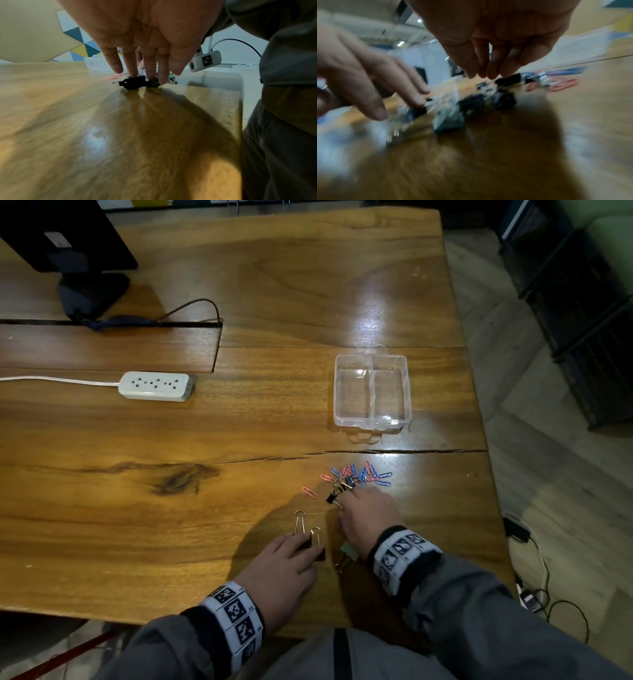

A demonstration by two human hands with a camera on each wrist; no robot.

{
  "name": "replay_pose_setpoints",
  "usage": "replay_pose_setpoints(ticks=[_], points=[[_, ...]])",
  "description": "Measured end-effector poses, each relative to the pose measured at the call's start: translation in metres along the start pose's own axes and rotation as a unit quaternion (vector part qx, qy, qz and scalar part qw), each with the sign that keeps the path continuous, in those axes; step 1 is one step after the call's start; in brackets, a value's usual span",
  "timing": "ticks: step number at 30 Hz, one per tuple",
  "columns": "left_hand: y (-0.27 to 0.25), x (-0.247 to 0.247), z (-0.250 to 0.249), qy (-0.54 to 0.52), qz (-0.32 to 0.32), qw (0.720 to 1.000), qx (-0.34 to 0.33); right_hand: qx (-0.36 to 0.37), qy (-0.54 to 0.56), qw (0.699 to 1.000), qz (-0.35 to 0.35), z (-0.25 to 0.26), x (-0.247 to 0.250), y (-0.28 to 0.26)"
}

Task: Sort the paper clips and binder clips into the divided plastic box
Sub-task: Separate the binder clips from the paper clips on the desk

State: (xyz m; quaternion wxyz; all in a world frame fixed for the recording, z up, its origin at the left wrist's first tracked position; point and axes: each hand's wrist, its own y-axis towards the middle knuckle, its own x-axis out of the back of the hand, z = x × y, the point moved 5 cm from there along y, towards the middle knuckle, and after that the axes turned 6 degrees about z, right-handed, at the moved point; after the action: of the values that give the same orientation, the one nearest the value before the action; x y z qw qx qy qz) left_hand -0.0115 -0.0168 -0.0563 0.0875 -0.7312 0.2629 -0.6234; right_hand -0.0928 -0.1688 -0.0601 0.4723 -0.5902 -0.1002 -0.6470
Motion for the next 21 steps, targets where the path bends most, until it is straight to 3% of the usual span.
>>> replay_pose_setpoints(ticks=[2, 5, 10, 13, 16, 21], points=[[0.001, 0.009, 0.006, -0.034, -0.012, 0.999, 0.035, -0.032, 0.071, 0.996, -0.050, -0.025, 0.006, -0.015], [0.015, 0.025, 0.014, -0.057, -0.012, 0.994, 0.095, -0.061, 0.093, 0.993, -0.043, -0.050, -0.001, -0.044], [0.053, 0.055, 0.020, -0.086, -0.081, 0.984, 0.131, 0.057, 0.038, 0.997, 0.027, -0.016, -0.029, -0.067], [0.073, 0.065, 0.030, -0.129, -0.103, 0.969, 0.184, 0.041, 0.055, 0.998, 0.008, -0.012, -0.028, -0.061], [0.085, 0.064, 0.025, -0.086, -0.078, 0.980, 0.163, -0.026, 0.028, 0.998, -0.045, -0.035, -0.012, -0.050], [0.076, 0.047, 0.017, -0.042, -0.047, 0.986, 0.156, -0.010, -0.056, 0.998, 0.009, -0.035, -0.010, -0.036]])
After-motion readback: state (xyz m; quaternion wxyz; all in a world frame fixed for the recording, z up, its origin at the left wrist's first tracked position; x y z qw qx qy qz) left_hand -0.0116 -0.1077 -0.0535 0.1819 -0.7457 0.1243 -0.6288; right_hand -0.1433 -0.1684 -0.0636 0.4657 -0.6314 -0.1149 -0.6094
